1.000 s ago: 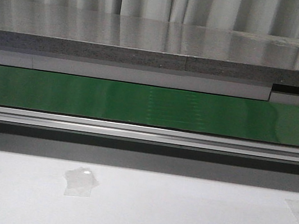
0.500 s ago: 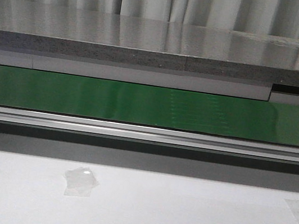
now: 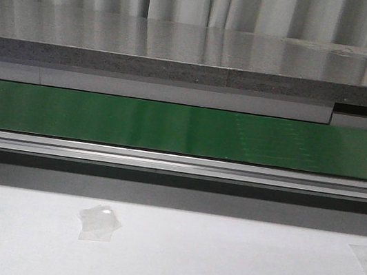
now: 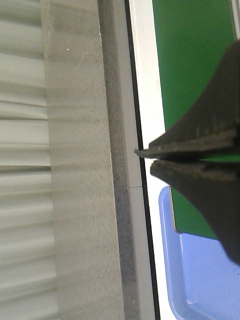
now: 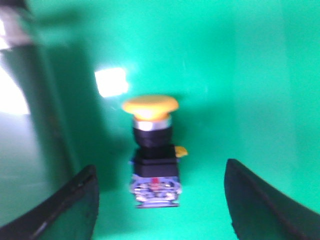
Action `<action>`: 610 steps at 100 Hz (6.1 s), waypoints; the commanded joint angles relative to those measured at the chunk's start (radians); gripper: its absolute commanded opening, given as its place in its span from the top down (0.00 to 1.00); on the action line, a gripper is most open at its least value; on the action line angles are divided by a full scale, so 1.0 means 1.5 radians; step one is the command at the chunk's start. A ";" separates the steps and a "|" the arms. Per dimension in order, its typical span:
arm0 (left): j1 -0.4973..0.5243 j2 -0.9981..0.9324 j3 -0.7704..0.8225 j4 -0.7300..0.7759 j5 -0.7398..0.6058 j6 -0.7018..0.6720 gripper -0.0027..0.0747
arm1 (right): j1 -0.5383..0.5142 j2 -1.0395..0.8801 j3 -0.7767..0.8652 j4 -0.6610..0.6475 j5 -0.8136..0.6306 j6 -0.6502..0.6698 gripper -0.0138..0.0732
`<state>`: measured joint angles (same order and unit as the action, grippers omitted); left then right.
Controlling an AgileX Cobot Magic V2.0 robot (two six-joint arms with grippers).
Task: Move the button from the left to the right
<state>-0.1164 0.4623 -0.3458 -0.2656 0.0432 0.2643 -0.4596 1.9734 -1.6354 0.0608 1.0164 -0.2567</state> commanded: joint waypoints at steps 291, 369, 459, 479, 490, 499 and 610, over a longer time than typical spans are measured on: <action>-0.004 0.003 -0.017 -0.005 -0.054 -0.001 0.99 | 0.216 -1.064 0.702 0.218 -0.195 -0.108 0.92; -0.004 0.003 -0.017 -0.005 -0.054 -0.001 0.99 | 0.358 -1.336 1.053 -0.009 -0.592 0.177 0.92; -0.004 0.003 -0.017 -0.005 -0.053 -0.001 0.99 | 0.358 -1.336 1.098 -0.012 -0.647 0.178 0.92; -0.004 0.003 -0.017 -0.005 -0.053 -0.001 0.99 | 0.358 -1.336 1.098 -0.012 -0.647 0.178 0.92; -0.004 0.003 -0.017 -0.005 -0.053 -0.001 0.99 | 0.358 -1.336 1.098 -0.012 -0.647 0.178 0.92; -0.004 0.003 -0.017 -0.005 -0.053 -0.001 0.99 | 0.358 -1.336 1.098 -0.012 -0.647 0.178 0.92; 0.050 -0.287 0.226 0.249 -0.066 -0.251 0.99 | 0.358 -1.336 1.098 -0.012 -0.647 0.178 0.92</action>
<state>-0.0428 0.0835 -0.0246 0.1074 0.0335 -0.0765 0.0767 -0.0106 0.0261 0.0544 0.1292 0.0085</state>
